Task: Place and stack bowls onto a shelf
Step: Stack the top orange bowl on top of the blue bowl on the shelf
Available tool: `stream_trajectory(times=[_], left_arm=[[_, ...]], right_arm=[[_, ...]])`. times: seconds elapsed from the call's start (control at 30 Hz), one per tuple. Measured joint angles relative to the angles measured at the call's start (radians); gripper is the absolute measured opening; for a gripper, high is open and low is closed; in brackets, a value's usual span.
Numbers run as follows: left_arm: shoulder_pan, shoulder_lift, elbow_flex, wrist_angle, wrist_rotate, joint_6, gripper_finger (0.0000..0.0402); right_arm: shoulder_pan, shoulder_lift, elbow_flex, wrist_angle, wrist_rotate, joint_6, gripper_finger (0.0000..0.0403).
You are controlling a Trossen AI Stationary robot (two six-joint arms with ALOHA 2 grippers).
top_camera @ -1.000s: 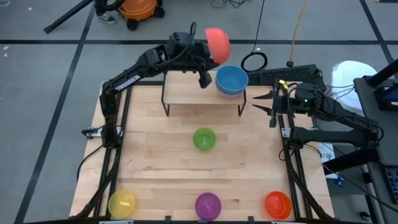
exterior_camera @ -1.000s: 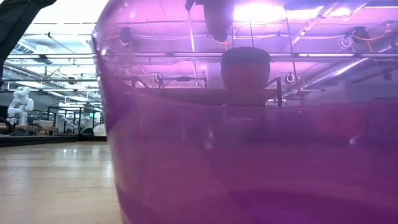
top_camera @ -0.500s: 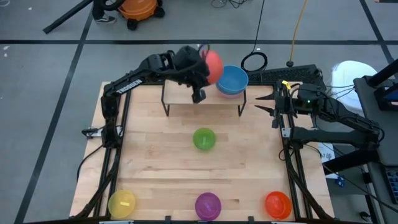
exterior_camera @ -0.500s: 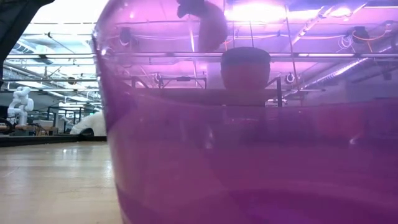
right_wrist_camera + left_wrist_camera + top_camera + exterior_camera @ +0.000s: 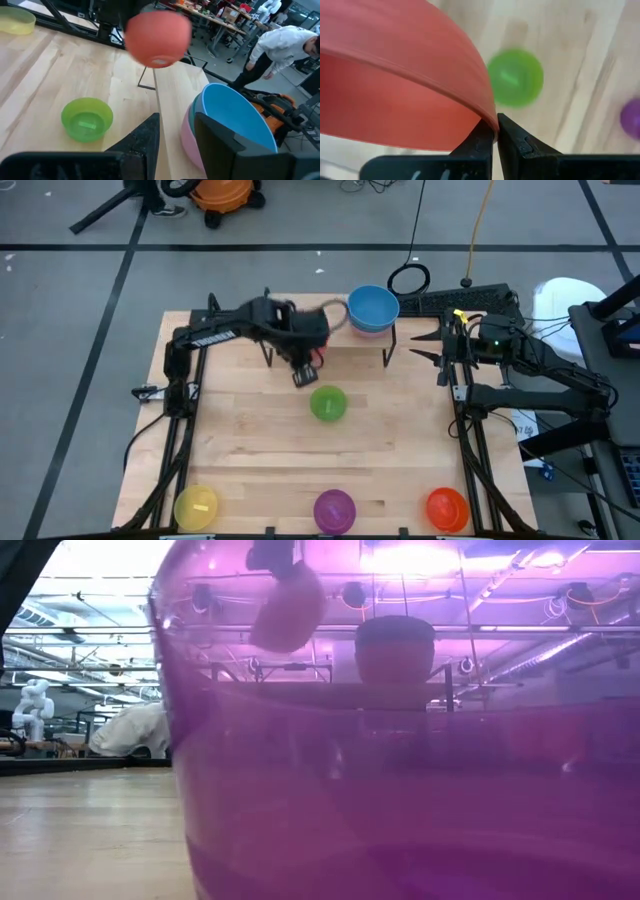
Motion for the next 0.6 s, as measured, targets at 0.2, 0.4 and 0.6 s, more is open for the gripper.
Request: stream_trajectory(times=[0.2, 0.4, 0.6], left_arm=[[-0.109, 0.017, -0.132, -0.007, 0.120, -0.074, 0.0010], [-0.204, 0.032, -0.279, 0.003, 0.173, -0.116, 0.0010], [-0.267, 0.030, -0.427, 0.003, 0.201, -0.161, 0.0010]], right_arm=[[0.001, 0.009, 0.000, -0.003, -0.005, 0.023, 0.0116], [0.001, 0.016, 0.000, 0.009, -0.102, 0.023, 0.0116], [0.002, 0.024, 0.000, 0.029, -0.110, 0.058, 0.0116]])
